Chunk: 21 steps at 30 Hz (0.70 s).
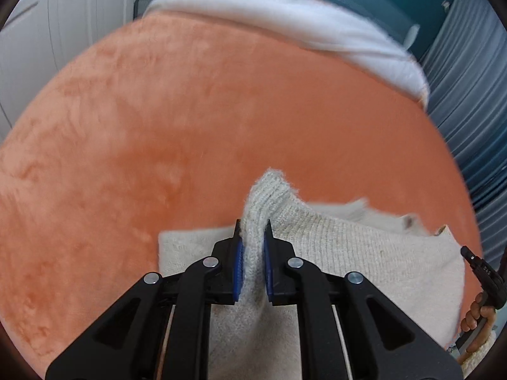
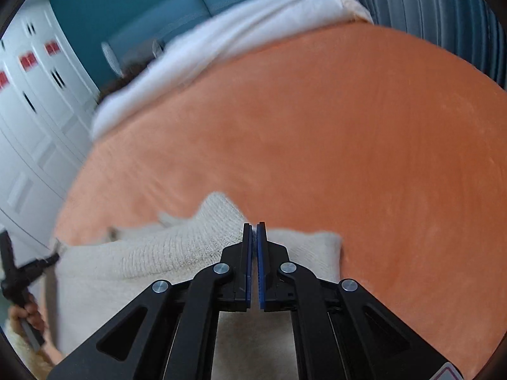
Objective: Fold small clothes
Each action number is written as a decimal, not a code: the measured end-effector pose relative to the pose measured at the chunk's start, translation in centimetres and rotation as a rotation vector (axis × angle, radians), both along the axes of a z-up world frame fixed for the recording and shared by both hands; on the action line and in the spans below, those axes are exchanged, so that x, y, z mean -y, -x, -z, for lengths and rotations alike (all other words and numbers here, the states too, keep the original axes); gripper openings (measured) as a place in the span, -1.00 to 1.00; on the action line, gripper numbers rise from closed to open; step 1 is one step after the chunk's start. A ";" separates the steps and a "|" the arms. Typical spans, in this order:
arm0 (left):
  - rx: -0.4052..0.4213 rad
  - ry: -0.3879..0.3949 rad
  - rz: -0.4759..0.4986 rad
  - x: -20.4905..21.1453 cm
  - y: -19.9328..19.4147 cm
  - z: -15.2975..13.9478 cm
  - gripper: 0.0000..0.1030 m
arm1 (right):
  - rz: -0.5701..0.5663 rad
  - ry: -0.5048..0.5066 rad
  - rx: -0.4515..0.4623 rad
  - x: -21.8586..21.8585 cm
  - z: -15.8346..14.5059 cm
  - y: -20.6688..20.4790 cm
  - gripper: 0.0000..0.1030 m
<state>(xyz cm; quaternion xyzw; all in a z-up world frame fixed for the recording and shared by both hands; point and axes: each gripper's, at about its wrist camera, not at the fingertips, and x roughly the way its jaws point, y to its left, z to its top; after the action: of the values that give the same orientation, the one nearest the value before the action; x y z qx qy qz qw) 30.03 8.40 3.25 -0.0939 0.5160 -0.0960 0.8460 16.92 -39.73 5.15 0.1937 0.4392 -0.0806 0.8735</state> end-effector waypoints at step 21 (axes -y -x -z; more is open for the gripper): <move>0.002 -0.089 0.076 5.9 19.0 1.7 0.20 | -0.242 0.025 -0.107 -16.1 2.8 11.5 -1.00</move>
<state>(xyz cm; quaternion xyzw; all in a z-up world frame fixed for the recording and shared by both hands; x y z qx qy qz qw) 11.03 2.52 1.57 -0.0365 0.5220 -0.1053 0.8456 5.41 -23.63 2.31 0.1237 0.5042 0.0099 0.8546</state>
